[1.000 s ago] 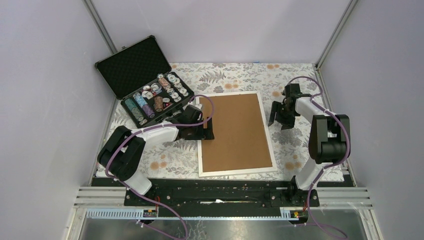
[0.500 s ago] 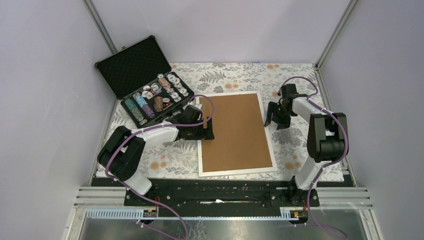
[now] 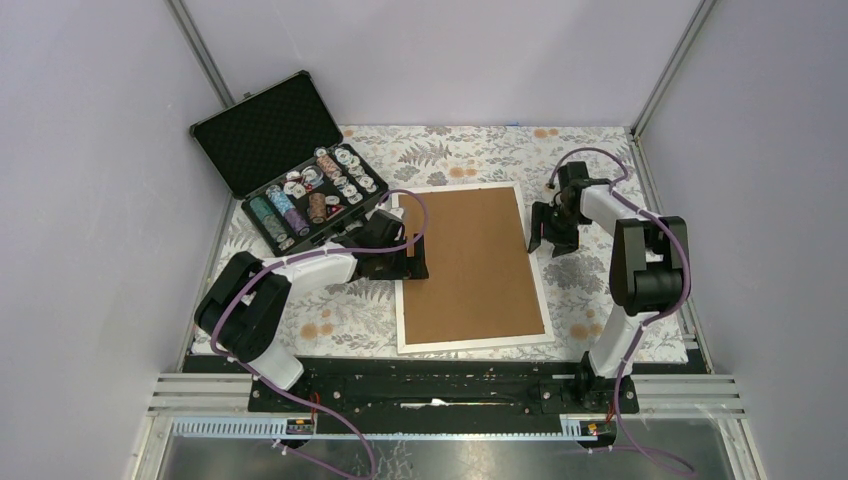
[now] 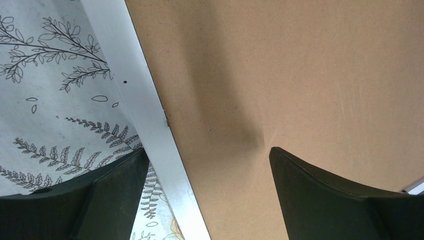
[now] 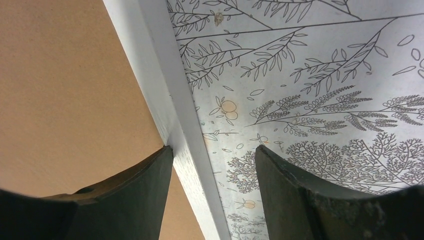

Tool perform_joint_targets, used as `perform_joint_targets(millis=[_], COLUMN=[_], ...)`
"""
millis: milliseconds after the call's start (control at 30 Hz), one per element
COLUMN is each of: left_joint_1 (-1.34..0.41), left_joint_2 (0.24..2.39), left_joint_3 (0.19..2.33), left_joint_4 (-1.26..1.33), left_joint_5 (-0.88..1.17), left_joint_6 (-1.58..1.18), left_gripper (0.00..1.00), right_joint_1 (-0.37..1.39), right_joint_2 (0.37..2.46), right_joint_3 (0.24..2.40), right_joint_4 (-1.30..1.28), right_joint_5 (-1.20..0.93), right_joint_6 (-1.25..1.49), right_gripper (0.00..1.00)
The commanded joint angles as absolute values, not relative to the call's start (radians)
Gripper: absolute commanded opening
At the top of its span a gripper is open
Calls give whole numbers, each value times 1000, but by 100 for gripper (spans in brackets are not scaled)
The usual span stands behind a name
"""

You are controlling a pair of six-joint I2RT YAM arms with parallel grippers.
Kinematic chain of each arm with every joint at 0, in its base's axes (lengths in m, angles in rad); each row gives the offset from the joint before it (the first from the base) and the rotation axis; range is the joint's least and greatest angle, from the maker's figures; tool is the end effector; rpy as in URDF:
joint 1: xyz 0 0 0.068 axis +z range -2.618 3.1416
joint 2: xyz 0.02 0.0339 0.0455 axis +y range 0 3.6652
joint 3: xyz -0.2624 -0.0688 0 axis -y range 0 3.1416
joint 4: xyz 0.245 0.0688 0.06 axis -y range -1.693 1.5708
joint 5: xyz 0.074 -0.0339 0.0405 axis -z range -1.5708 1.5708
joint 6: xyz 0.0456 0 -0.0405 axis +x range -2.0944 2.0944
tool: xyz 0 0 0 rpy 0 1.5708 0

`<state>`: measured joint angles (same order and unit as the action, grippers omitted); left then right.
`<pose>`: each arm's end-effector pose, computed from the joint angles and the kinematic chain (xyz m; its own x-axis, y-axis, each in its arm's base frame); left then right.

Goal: Put the photo into the frame

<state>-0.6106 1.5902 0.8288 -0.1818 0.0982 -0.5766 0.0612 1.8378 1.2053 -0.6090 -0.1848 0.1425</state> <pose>0.2546 -0.1837 0.1536 -0.8927 -0.0375 -0.4490 0.1563 0.9089 -0.3867 0.3595 0.0304 0.1577 -0.9519 0.0815 -0.2954 0.0159 0.9758 0.2180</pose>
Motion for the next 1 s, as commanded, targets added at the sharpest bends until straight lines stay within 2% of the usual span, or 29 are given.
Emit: perform_joint_targets(millis=[0,433,633,700,800,967], left_joint_1=[-614,-618,-621,-620,-621,-621], left_joint_2=[1636,1633,1629,1624,1614,1595], left_joint_3=[799,796,798,796,793,787], left_joint_4=[-182,-179,-179,-179,-183,-190], left_joint_5=[108,109,114,111,109,106], left_joint_6=[-580,-581,-583,-581,-580,-578], left_gripper=[96,96,96,96,96,96], right_joint_1=[127,360,441,449,423,375], right_joint_2=[1914,2029,2094,2075,1955,1751], right_joint_3=[1215,1181,1247,1243,1215,1214], right_joint_4=[-615,-614,-702,-673,-584,-600], right_joint_5=[-142,136,326,258,38,-11], right_joint_6=[94,241,299,292,285,326], right_gripper=[69,70,72,73,73,73])
